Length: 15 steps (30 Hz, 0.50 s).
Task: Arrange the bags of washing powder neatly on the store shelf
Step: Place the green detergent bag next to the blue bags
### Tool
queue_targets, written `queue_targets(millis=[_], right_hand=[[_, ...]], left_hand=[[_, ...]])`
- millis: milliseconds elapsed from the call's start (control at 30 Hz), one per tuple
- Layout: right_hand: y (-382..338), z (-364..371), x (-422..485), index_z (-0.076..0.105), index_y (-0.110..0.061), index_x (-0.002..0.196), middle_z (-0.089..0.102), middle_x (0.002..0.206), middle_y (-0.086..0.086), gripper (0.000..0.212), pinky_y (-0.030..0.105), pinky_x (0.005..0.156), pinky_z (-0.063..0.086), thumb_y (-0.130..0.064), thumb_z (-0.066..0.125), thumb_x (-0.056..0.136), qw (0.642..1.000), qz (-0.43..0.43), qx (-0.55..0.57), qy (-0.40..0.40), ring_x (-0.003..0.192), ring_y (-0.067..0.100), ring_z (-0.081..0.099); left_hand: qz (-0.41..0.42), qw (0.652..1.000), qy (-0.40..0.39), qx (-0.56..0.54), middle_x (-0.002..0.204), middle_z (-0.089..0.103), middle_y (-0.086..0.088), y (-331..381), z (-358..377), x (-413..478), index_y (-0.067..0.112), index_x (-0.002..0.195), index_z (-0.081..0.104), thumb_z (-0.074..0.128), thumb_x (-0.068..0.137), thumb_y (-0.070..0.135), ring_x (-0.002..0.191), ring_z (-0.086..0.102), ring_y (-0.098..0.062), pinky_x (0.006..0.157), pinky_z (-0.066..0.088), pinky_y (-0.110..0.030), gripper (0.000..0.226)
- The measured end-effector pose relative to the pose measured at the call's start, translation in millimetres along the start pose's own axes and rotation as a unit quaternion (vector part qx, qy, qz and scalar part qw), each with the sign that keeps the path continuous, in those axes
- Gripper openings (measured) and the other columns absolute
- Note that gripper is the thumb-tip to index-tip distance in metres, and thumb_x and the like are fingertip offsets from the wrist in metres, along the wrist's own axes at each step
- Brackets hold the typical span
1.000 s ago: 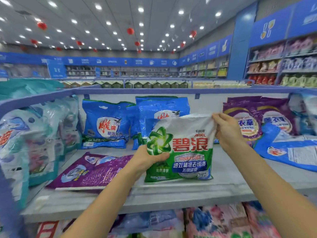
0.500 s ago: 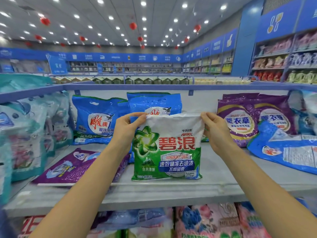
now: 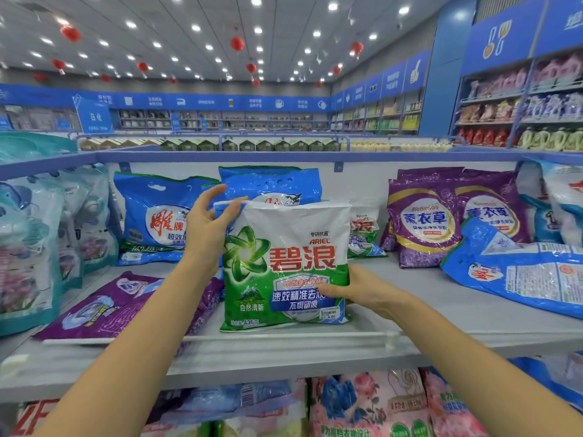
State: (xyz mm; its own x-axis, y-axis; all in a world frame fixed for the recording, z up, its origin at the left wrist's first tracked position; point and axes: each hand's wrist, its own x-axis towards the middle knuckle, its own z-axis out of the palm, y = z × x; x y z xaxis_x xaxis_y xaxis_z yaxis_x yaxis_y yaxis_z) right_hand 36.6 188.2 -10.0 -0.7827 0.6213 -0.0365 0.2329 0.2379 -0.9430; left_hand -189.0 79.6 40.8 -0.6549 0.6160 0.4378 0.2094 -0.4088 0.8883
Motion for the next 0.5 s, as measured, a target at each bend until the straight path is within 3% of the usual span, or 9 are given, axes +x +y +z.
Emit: queue_targets(millis=[67,133,167,267,333,500], right_hand=[[3,2,1,0.056,-0.025,0.106,0.068,0.105,-0.006,0.028,0.022,0.078,0.053,-0.014,0.066,0.083,0.999,-0.009,0.048,-0.001,0.094,0.008,0.065],[5,3,2,0.057,-0.018,0.111,0.068,0.109,0.0,0.031,0.024,0.079,0.054,-0.01,0.066,0.083,0.997,-0.006,0.08,0.0,0.096,0.013,0.066],[6,4,2,0.057,-0.015,0.114,0.068,0.111,0.003,0.033,0.027,0.08,0.054,-0.009,0.066,0.083,0.996,-0.001,0.094,0.003,0.097,0.016,0.066],[7,5,3,0.058,-0.013,0.112,0.069,0.109,0.006,0.031,0.031,0.081,0.055,-0.009,0.065,0.082,0.993,0.012,0.116,0.013,0.096,0.019,0.066],[8,0,2,0.059,-0.014,0.108,0.069,0.107,0.005,0.028,0.031,0.081,0.054,-0.01,0.066,0.081,0.993,0.015,0.112,0.019,0.095,0.019,0.066],[1,-50,-17,0.059,-0.007,0.108,0.072,0.1,0.006,0.046,0.036,0.083,0.053,-0.017,0.07,0.064,0.991,-0.011,0.109,0.071,0.094,0.023,0.067]], left_hand=[[-0.12,0.992,-0.041,-0.023,0.123,0.059,-0.007,-5,-11,-5,0.024,0.127,0.048,0.069,0.076,0.049,0.105,0.06,-0.026,0.088,0.051,-0.044,0.061],[-0.211,0.97,-0.117,0.028,0.119,0.062,-0.005,-10,-23,-21,0.013,0.128,0.048,0.069,0.061,0.063,0.104,0.061,-0.021,0.093,0.048,-0.039,0.086],[-0.224,0.955,-0.172,0.093,0.114,0.065,-0.003,-12,-28,-33,0.012,0.123,0.052,0.069,0.057,0.063,0.101,0.063,-0.018,0.093,0.048,-0.035,0.085],[-0.189,0.907,-0.266,0.265,0.101,0.067,0.014,-21,-32,-64,0.024,0.109,0.057,0.076,0.068,0.04,0.092,0.064,-0.001,0.078,0.048,-0.015,0.048],[-0.151,0.915,-0.249,0.278,0.1,0.067,0.016,-25,-27,-71,0.024,0.109,0.056,0.077,0.072,0.028,0.089,0.063,0.005,0.07,0.046,-0.01,0.043],[-0.084,0.944,-0.209,0.24,0.095,0.067,0.016,-21,27,-69,0.03,0.096,0.055,0.08,0.07,0.025,0.085,0.063,0.005,0.076,0.052,-0.018,0.037]])
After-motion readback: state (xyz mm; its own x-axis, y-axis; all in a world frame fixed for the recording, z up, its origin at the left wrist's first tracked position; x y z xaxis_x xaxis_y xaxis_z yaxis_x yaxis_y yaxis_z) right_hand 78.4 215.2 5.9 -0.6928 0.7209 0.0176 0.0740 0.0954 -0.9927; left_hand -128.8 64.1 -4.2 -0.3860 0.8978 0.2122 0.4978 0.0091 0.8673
